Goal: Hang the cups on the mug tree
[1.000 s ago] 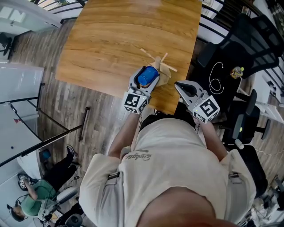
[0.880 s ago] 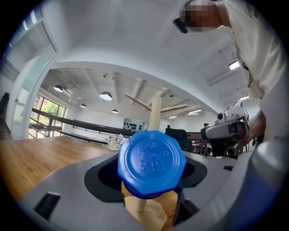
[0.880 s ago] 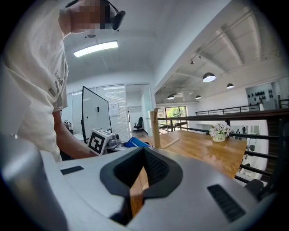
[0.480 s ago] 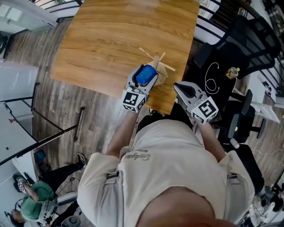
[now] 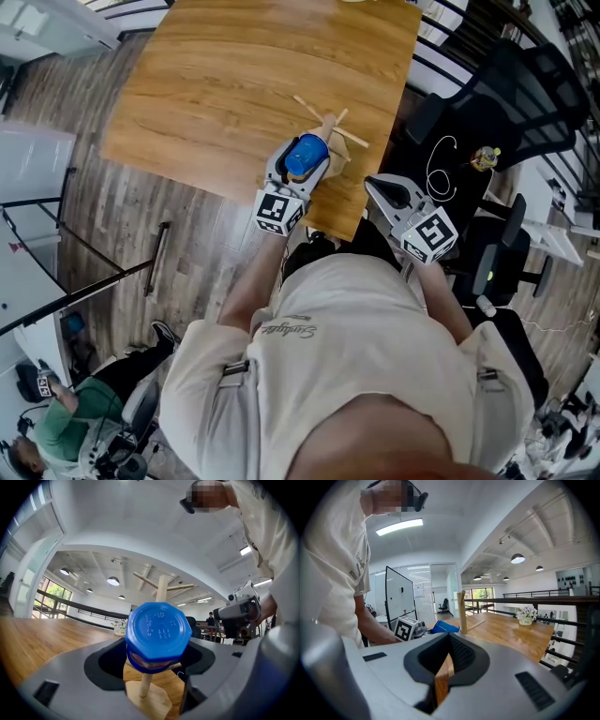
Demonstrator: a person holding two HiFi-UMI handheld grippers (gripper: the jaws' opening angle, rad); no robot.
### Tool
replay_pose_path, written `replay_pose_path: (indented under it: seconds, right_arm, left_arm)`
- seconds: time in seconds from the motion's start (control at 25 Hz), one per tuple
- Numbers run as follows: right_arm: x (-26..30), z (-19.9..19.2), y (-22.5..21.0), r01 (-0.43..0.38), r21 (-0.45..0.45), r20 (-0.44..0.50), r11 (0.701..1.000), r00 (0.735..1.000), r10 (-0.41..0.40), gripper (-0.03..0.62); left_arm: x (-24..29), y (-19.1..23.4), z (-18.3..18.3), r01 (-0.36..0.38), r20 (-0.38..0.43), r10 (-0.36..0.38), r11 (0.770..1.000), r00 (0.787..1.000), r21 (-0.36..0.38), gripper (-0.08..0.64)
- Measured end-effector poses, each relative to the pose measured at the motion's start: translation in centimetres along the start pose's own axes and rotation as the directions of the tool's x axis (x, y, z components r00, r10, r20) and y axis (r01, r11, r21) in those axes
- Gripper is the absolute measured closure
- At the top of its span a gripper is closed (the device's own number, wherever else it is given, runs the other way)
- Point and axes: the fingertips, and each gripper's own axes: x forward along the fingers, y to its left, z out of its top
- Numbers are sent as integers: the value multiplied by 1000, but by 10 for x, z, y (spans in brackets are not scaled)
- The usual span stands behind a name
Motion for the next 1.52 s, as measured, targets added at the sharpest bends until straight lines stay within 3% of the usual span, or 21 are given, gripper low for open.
replay_pose_path:
  seconds: [0.52,1.0,1.28,1.36,1.52]
  right_arm:
    - [-7,2,-4,-108,-10,20,994,994,108,597]
    - [-14,20,-12,-222,-38,81,974,971,225,597]
    - [-28,15,-22,-280,-41,87,959,955,282,597]
    - [-31,16,-30,-280,-36,94,959,955,282,597]
    - [-31,30,-37,-276,-26,127,961,952,277,597]
  left_arm:
    - [-28,-7,-14,-122,-67,121,992,990,-9,247]
    - [-68,-43,-3,-264,-122,266,964,956,32,247]
    - [-74,-64,27,-344,-92,347,938,933,49,249]
    - [-75,-68,36,-368,-92,371,929,924,47,264]
    - [-85,-75,61,-403,-90,407,914,909,52,366]
